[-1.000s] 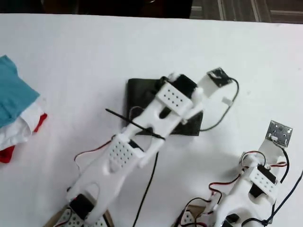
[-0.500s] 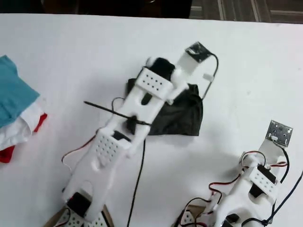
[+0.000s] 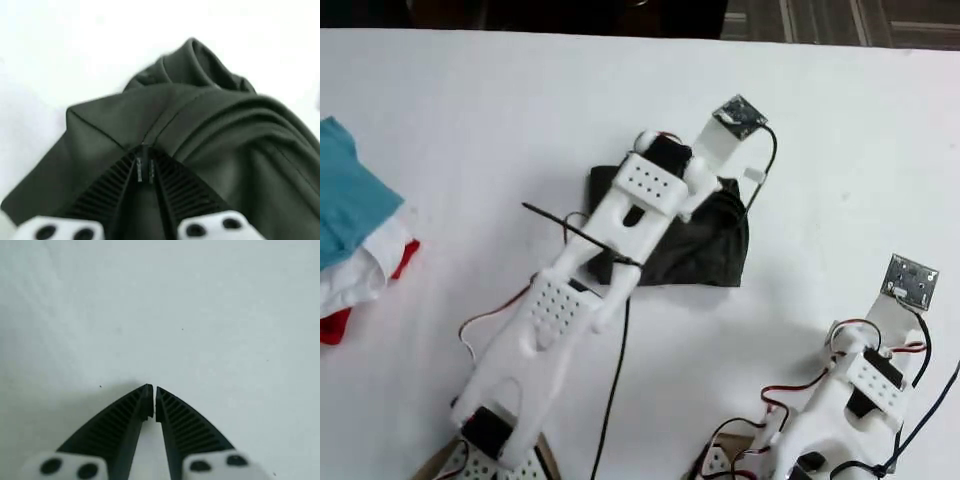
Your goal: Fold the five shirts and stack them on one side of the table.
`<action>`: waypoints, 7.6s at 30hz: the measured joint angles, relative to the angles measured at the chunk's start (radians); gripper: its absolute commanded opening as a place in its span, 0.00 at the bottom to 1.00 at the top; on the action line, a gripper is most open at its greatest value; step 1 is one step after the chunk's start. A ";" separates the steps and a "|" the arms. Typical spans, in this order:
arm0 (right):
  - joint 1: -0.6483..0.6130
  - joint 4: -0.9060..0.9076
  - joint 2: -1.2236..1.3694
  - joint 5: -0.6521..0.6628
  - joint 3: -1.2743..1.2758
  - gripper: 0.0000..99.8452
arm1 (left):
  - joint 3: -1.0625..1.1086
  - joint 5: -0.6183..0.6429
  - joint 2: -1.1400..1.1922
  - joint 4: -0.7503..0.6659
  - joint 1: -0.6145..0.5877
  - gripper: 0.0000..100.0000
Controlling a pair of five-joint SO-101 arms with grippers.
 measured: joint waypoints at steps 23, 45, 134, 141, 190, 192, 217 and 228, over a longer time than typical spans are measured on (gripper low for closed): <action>0.000 0.000 0.000 0.000 0.000 0.02 | -0.373 0.000 0.029 0.295 -0.037 0.02; 0.000 0.000 0.000 0.000 0.000 0.02 | -0.011 0.000 0.029 -0.052 0.025 0.03; -0.875 0.224 0.470 -0.087 -0.456 0.02 | -0.439 0.000 0.394 -0.095 -0.365 0.03; -0.875 0.224 0.479 -0.087 -0.470 0.02 | -0.439 0.000 0.370 -0.038 -0.361 0.03; -0.872 0.367 0.416 -0.126 -0.847 0.02 | -0.229 0.034 -0.158 0.334 -0.333 0.03; -0.856 0.400 0.508 -0.149 -0.937 0.02 | -0.109 0.061 -0.256 0.334 -0.301 0.03; -0.842 0.549 1.128 -0.166 -1.482 0.02 | 1.524 0.100 -1.042 -0.506 -0.158 0.03; -0.807 0.586 1.280 -0.166 -1.646 0.02 | 1.763 0.100 -1.031 -0.784 -0.242 0.03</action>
